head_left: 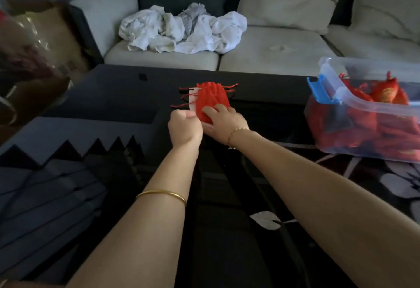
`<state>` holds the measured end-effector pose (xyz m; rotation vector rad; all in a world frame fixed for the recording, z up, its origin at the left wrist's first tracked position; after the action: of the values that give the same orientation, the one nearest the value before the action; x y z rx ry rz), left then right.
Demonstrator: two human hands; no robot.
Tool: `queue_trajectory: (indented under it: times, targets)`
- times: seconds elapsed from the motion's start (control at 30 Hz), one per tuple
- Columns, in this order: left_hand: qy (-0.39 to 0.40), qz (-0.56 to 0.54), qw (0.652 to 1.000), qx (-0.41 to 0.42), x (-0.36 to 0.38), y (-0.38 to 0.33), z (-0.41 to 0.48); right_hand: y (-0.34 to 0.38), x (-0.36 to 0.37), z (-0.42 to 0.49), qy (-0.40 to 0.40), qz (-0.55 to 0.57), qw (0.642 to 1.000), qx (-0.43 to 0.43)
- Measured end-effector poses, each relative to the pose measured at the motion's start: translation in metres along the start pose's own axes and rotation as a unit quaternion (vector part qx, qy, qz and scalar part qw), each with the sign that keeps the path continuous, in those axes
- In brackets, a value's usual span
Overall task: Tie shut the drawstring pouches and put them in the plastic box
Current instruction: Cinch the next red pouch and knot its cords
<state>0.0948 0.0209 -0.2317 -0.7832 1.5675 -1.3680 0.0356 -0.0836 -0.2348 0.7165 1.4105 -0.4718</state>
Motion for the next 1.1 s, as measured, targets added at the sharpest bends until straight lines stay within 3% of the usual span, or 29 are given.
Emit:
queue_trajectory:
  times: [0.13,0.23,0.33,0.53,0.6,0.7,0.8,0.87,1.0,1.1]
  targets:
    - [0.046,0.050,0.998,0.011,0.006,-0.007,-0.023,-0.025,-0.005,-0.062,0.011,-0.005,1.000,-0.002]
    - [0.110,0.077,0.991,-0.012,0.014,-0.006,-0.048,-0.038,-0.013,-0.097,0.035,0.056,0.998,0.013]
    - [0.147,0.075,0.986,-0.034,0.022,-0.009,-0.077,-0.048,-0.024,-0.112,-0.021,0.050,0.998,0.019]
    - [0.092,0.140,0.986,-0.018,0.019,-0.035,-0.107,-0.068,-0.053,-0.129,-0.122,0.218,0.966,0.071]
    - [0.113,0.059,0.990,-0.053,0.024,-0.041,-0.118,-0.078,-0.072,-0.143,-0.161,0.267,0.948,0.071]
    - [0.182,-0.096,0.971,-0.125,0.044,-0.053,-0.133,-0.084,-0.092,-0.174,-0.177,0.297,0.938,0.024]
    - [0.195,-0.128,0.967,-0.099,0.056,-0.061,-0.133,-0.090,-0.091,-0.198,-0.142,0.288,0.947,-0.010]
    - [0.223,-0.108,0.965,-0.083,0.068,-0.061,-0.139,-0.113,-0.093,-0.211,-0.149,0.371,0.916,0.043]
    - [0.349,-0.117,0.929,-0.041,0.085,-0.068,-0.165,-0.156,-0.092,-0.212,-0.160,0.519,0.824,0.163]
    - [0.382,-0.112,0.917,-0.001,0.091,-0.070,-0.180,-0.165,-0.080,-0.205,-0.069,0.544,0.815,0.187]
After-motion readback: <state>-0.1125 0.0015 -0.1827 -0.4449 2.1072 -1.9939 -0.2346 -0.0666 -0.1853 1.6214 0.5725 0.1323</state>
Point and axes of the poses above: each hand's wrist, its own z-axis towards the middle knuckle, its own x-axis out of the palm, y = z × x, the point moved 5 cm from there along z, towards the middle knuckle, and after that the axes turned 9 degrees about x, right-handed, at the moved point
